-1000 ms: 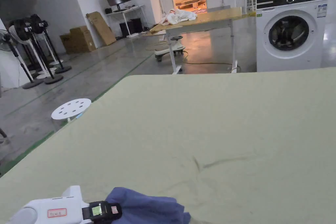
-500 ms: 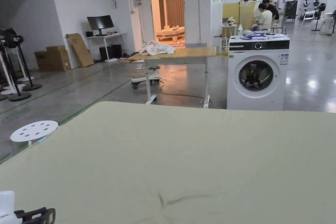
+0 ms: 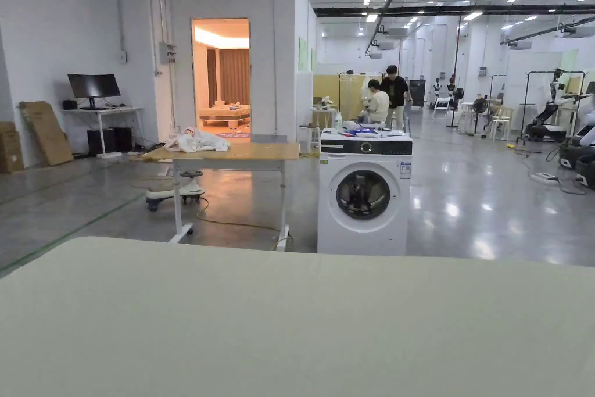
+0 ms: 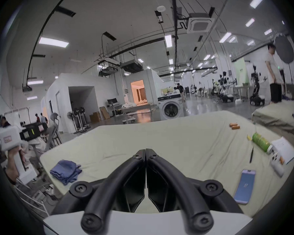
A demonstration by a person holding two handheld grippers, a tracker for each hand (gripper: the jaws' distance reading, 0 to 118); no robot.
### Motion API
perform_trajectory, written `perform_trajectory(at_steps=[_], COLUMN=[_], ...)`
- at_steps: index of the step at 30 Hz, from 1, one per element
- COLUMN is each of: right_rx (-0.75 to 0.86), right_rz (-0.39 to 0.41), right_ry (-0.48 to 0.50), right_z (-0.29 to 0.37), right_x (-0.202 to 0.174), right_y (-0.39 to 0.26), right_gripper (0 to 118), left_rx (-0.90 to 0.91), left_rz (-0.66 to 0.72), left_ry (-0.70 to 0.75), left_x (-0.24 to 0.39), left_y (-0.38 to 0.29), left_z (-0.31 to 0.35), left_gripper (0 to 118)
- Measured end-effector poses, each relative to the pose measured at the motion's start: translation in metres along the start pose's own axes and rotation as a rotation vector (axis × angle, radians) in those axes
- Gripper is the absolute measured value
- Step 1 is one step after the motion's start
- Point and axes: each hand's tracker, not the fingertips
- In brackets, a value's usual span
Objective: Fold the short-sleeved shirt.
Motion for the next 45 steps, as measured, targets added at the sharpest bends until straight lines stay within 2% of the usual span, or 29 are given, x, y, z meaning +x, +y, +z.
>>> perform_trajectory(at_steps=[3,5,13,21,23,24,25,26,27,30,33,36,39,45], right_rx=[0.008,0.014,0.030,0.022,0.019,0.018,0.020,0.022,0.023,0.034,0.046,0.056,0.065,0.054], right_rz=[0.087,0.087,0.015,0.052,0.045,0.042,0.038,0.034,0.028,0.004,0.006,0.019,0.022,0.022], right_ry=[-0.049,-0.060,-0.052,-0.058,-0.057,-0.058,-0.059,-0.061,-0.061,-0.071,-0.076,-0.074,-0.067,-0.079], right_z=[0.006,0.009,0.001,-0.004,-0.004,-0.005,-0.005,-0.004,-0.004,-0.003,-0.002,-0.001,0.000,-0.002], right_x=[-0.006,-0.009,-0.008,-0.010,-0.010,-0.010,-0.010,-0.009,-0.009,-0.008,-0.008,-0.010,-0.012,-0.013], right_y=[0.005,0.006,0.008,0.011,0.010,0.010,0.010,0.009,0.009,0.010,0.010,0.010,0.010,0.007], right_gripper=[0,0,0,0,0,4,14,28,50,63,88,107,117,118], left_rx=[0.028,0.028,0.028,0.007,0.005,0.006,0.014,0.018,0.016,0.020,0.030,0.037,0.049,0.072], left_rz=[-0.020,-0.016,0.008,0.028,0.021,0.021,0.027,0.039,0.049,0.055,0.048,0.051,0.057,0.069], left_ry=[-0.004,-0.012,0.005,0.014,0.011,0.008,0.002,-0.004,-0.009,-0.004,0.006,0.028,0.033,-0.009], left_x=[0.007,0.004,-0.007,-0.012,-0.013,-0.012,-0.013,-0.015,-0.016,-0.014,-0.014,-0.013,-0.015,-0.013], left_y=[0.009,0.015,0.021,0.020,0.018,0.019,0.018,0.018,0.018,0.019,0.019,0.021,0.021,0.024], left_z=[0.010,0.012,0.016,0.015,0.015,0.016,0.016,0.017,0.016,0.017,0.018,0.018,0.019,0.022], left_gripper=[8,0,0,1,11,19,27,38,56,70,93,107,114,114])
